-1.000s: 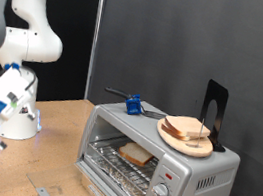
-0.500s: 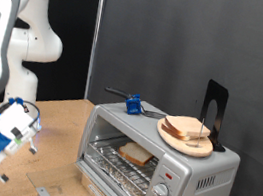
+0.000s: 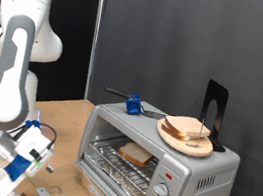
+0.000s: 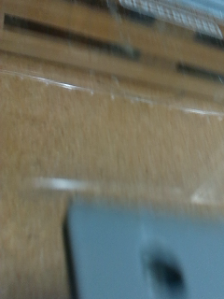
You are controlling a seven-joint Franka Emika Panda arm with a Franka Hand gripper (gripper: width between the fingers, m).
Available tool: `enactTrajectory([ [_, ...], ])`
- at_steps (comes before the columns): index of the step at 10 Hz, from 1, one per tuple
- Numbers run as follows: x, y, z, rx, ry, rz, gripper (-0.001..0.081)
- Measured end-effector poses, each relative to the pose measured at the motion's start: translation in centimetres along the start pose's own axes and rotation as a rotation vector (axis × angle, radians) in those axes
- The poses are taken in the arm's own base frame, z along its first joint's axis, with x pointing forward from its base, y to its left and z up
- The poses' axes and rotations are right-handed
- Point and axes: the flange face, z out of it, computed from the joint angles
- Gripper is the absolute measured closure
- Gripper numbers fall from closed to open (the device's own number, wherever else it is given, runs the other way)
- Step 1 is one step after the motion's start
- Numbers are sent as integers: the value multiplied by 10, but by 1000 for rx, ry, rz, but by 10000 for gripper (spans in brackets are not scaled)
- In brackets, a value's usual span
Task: Make a piece of toast with the oven
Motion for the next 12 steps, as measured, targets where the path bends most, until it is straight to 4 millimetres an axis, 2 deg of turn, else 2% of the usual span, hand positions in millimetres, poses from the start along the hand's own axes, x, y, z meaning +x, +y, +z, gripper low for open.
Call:
enactTrajectory([
  [2, -13, -11, 3, 55, -124, -45, -2],
  [5, -32, -26, -26, 118, -203, -74, -2],
  [8, -49, -46, -50, 173, -195, -86, -2],
  [10, -52, -73, -50, 201, -164, -92, -2],
  [12, -60, -102, -37, 206, -162, -117, -2],
])
